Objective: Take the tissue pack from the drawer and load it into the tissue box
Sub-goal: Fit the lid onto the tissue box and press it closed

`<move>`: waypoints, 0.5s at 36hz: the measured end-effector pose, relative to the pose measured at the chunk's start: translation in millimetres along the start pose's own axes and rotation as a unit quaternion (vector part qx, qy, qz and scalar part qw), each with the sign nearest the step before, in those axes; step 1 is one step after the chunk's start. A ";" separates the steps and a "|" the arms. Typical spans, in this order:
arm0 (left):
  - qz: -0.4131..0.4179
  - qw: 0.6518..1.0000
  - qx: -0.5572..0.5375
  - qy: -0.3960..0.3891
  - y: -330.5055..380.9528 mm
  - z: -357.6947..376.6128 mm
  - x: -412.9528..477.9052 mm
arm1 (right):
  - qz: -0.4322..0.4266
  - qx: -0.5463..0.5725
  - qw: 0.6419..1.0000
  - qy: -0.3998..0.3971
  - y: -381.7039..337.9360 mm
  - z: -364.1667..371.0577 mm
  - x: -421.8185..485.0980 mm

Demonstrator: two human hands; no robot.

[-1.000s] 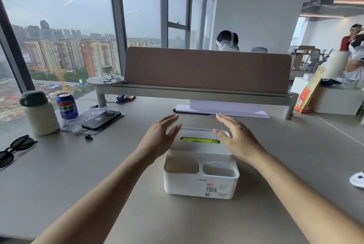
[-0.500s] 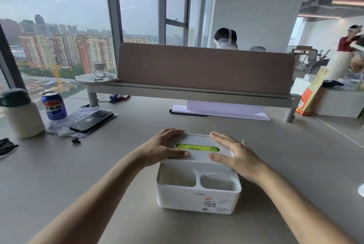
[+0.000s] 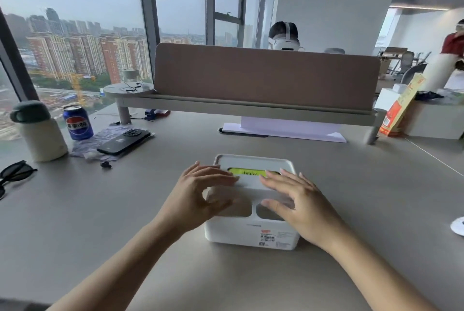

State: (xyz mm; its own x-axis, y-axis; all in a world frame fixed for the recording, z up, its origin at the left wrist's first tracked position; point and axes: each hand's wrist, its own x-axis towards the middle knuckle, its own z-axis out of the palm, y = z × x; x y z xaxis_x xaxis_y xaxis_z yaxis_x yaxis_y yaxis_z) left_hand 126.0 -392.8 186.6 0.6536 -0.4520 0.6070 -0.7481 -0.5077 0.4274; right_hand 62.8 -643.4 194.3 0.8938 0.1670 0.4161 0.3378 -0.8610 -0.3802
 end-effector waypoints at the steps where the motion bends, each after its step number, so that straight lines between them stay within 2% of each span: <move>1: 0.004 1.000 -0.002 -0.005 1.4 1.4 -2.0 | 0.001 0.010 1.000 0.014 -1.9 2.6 -2.1; 4: -0.019 0.999 -0.042 0.001 6.0 4.8 -7.4 | 0.008 0.035 0.997 0.068 -2.7 7.9 -5.2; 7: -0.023 0.999 -0.041 0.004 8.3 5.5 -8.3 | 0.005 0.021 0.996 0.087 -2.7 7.7 -4.9; 18: -0.018 1.000 -0.015 -0.016 8.9 1.6 -8.0 | -0.010 -0.036 0.998 0.045 -6.3 4.7 -6.1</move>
State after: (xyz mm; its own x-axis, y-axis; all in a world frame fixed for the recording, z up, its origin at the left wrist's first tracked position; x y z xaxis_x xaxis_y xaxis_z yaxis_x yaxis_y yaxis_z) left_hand 114.3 -394.9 184.4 0.6838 -0.4573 0.5687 -0.7262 -0.5024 0.4692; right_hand 56.6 -636.8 190.2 0.8565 0.1432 0.4960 0.3297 -0.8910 -0.3121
